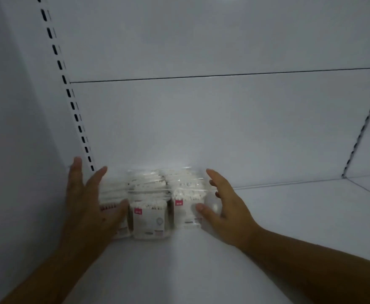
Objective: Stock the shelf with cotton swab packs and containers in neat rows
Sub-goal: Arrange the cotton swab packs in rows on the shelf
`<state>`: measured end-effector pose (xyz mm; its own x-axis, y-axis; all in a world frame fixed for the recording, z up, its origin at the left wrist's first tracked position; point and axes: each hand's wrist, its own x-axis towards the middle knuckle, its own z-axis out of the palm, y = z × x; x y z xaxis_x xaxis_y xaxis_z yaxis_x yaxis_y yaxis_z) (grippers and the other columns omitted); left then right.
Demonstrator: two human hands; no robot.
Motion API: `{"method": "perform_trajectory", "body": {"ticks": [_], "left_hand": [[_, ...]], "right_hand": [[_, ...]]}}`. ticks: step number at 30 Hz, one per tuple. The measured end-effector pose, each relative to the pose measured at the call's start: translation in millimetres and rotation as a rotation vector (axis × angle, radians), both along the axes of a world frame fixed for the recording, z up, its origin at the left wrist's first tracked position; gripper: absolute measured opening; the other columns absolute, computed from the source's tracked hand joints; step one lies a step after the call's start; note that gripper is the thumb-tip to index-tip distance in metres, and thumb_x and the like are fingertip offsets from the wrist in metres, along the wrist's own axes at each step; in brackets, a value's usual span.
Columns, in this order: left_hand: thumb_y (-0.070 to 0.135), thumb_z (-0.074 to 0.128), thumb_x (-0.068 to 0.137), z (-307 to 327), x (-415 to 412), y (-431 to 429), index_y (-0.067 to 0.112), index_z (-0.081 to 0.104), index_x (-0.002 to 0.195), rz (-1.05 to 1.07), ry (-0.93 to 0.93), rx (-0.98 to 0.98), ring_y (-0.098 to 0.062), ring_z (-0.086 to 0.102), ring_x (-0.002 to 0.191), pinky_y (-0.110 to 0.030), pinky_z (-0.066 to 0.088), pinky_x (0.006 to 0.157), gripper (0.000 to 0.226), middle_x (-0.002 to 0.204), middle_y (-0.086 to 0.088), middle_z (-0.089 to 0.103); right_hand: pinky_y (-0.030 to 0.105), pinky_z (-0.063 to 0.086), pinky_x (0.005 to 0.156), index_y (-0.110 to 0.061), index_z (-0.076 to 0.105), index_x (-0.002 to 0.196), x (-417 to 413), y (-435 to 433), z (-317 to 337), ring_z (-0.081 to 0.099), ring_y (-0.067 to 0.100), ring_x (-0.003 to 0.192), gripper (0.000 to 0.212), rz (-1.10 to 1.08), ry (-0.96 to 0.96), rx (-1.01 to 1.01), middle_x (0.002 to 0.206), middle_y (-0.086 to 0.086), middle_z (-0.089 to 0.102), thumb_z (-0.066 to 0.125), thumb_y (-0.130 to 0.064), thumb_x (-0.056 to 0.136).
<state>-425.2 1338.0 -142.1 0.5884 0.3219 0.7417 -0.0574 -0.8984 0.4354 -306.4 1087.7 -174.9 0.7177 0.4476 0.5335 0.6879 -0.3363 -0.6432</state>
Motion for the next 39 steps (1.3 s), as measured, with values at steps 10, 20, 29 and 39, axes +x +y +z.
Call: {"method": "perform_trajectory", "body": {"ticks": [10, 20, 29, 39], "left_hand": [[0.061, 0.029, 0.095, 122.8, 140.3, -343.3, 0.029, 0.011, 0.153, -0.346, 0.793, 0.575, -0.02, -0.011, 0.148, -0.051, 0.001, 0.119, 0.068, 0.162, 0.0, -0.006], [0.074, 0.016, 0.089, 108.2, 220.4, -683.0, 0.035, -0.001, 0.152, -0.599, 0.79, 0.842, -0.026, -0.02, 0.146, -0.054, -0.003, 0.115, 0.076, 0.16, 0.0, -0.019], [0.064, 0.026, 0.095, 79.8, 325.8, -886.9, 0.029, 0.008, 0.154, -0.87, 0.688, 0.712, -0.021, -0.015, 0.147, -0.05, 0.001, 0.117, 0.07, 0.162, -0.002, -0.01], [0.03, 0.053, 0.092, 89.8, 478.7, -1055.9, 0.018, 0.056, 0.126, -1.013, 0.684, 0.397, -0.02, 0.054, 0.116, -0.022, 0.04, 0.086, 0.036, 0.132, -0.004, 0.056]], "right_hand": [[0.042, 0.006, 0.118, -0.031, 0.012, 0.151, 35.8, -287.0, 117.5, -0.001, 0.021, 0.148, 0.076, -0.371, -0.239, -1.012, 0.161, 0.002, -0.001, 0.051, -0.051, 0.09], [0.043, 0.02, 0.115, -0.033, 0.018, 0.15, -41.4, -649.3, 144.6, 0.01, 0.019, 0.146, 0.067, -0.847, 0.057, -1.07, 0.16, -0.002, 0.007, 0.049, -0.051, 0.092], [0.045, 0.022, 0.117, -0.036, 0.02, 0.148, -6.6, -849.9, 128.4, 0.011, 0.019, 0.146, 0.063, -0.985, 0.123, -1.111, 0.16, -0.002, 0.008, 0.049, -0.045, 0.093], [0.036, 0.021, 0.117, -0.037, 0.029, 0.144, 133.1, -1006.5, 159.1, 0.016, 0.013, 0.144, 0.059, -1.009, 0.106, -1.054, 0.158, -0.007, 0.016, 0.052, -0.042, 0.091]]}}
